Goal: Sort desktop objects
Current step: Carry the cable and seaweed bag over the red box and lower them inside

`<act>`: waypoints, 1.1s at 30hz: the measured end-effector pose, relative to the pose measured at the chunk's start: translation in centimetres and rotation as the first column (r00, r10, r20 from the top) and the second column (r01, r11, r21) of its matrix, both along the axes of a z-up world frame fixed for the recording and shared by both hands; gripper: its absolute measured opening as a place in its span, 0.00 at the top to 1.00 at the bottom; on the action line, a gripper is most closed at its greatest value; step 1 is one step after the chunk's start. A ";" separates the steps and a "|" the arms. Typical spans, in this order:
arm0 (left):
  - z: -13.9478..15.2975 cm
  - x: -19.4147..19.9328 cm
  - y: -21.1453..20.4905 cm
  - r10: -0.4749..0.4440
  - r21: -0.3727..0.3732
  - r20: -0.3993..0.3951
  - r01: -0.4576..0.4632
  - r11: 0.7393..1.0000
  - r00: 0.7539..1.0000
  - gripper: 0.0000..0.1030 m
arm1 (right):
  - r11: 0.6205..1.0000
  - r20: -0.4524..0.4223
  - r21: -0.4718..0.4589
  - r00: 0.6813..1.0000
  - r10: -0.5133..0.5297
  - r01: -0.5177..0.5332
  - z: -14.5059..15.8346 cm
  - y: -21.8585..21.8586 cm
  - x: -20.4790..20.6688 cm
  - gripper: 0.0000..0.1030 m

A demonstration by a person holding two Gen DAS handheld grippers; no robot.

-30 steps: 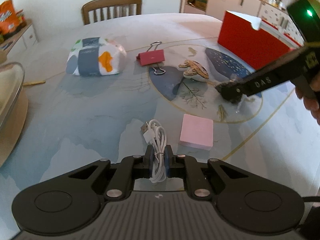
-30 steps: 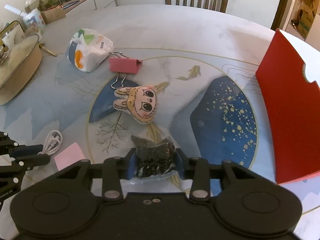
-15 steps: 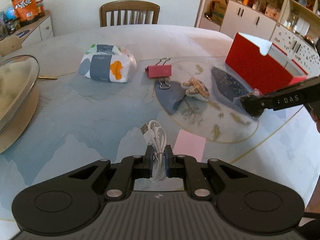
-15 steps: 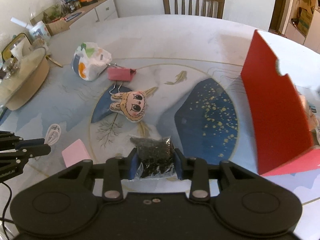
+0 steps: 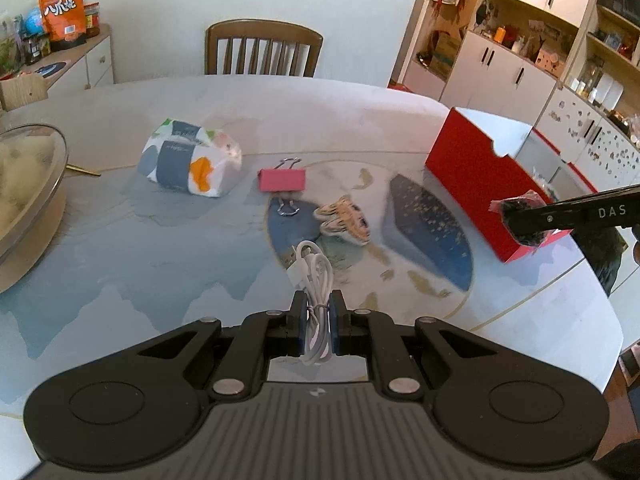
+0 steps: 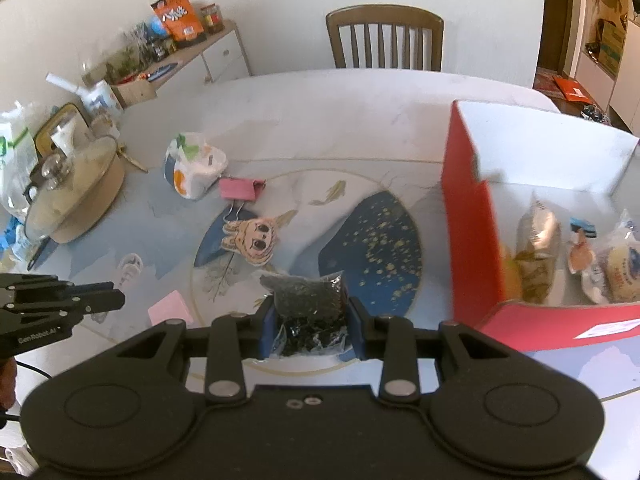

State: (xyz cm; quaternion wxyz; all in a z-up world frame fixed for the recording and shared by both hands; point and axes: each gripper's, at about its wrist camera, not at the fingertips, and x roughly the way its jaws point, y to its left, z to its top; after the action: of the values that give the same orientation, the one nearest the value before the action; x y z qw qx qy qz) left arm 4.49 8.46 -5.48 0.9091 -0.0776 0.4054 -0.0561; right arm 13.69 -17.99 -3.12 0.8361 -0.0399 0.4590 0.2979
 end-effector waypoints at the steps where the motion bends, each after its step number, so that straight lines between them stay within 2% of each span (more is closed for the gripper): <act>1: 0.2 0.1 -0.3 0.003 -0.003 0.003 -0.003 1.000 1.000 0.90 | 1.000 0.003 0.005 1.000 -0.001 0.001 0.3 -0.5 0.1 0.66; 19: 2.9 2.5 -7.1 -0.005 -0.017 0.062 0.006 1.000 0.998 0.90 | 0.996 0.057 0.084 0.998 -0.032 0.027 3.2 -7.5 3.9 0.66; 33: 3.7 5.3 -13.2 -0.102 -0.020 0.074 0.103 0.994 0.992 0.90 | 0.992 0.066 0.086 0.993 -0.102 0.096 3.0 -13.7 5.9 0.66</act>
State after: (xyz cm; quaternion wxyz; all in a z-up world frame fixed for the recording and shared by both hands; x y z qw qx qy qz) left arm 9.80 -4.77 -1.76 0.9181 -0.0655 0.3749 -0.1103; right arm 19.62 -31.72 -0.09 0.8663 0.0070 0.4182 0.2733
